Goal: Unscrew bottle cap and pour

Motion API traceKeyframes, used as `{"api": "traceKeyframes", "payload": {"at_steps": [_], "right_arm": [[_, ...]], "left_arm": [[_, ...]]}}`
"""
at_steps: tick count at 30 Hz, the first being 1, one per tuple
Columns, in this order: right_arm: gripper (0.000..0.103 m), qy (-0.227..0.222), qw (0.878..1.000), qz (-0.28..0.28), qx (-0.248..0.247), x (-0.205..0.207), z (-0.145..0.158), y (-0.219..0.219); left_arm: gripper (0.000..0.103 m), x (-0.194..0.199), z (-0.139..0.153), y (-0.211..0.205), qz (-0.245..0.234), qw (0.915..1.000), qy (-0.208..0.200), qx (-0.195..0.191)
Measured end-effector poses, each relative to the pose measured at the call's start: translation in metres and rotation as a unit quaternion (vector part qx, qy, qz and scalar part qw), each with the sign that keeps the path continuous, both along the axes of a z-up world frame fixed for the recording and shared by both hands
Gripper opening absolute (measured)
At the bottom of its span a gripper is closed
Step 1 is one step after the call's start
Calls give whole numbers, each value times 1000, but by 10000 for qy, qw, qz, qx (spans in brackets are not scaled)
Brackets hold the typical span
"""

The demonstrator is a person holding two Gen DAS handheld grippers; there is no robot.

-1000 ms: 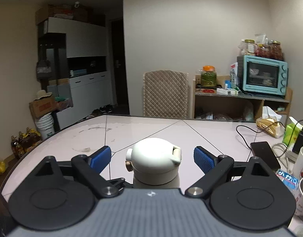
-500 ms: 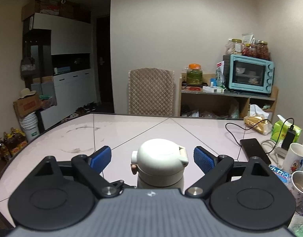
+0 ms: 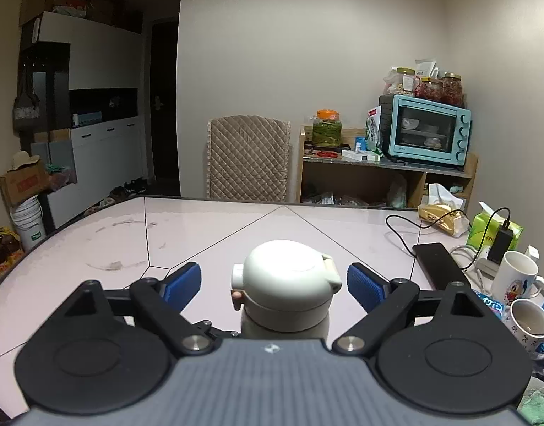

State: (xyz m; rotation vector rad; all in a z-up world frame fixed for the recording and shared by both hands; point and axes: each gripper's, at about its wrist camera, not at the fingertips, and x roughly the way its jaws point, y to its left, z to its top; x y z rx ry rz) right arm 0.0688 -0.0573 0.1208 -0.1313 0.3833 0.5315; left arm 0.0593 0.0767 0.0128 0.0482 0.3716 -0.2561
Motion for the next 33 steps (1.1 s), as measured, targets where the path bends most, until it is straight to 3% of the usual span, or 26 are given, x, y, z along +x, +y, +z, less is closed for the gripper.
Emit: {"api": "traceKeyframes", "payload": {"at_steps": [8, 11, 17, 25, 33], "right_arm": [[80, 61, 10000, -69, -37, 3, -3, 1], [73, 61, 9999, -92, -47, 2, -3, 2], [72, 2, 9999, 39, -102, 7, -5, -3], [72, -22, 9969, 770, -139, 14, -4, -17], [72, 44, 9812, 1915, -227, 41, 0, -35]], "left_arm": [[72, -2, -3, 0, -2, 10000, -18, -6], [72, -2, -1, 5, -30, 10000, -9, -13], [72, -2, -2, 5, -36, 10000, -11, -19], [72, -2, -2, 8, -95, 9999, -8, -81], [72, -3, -3, 12, -157, 9998, -31, -121]]}}
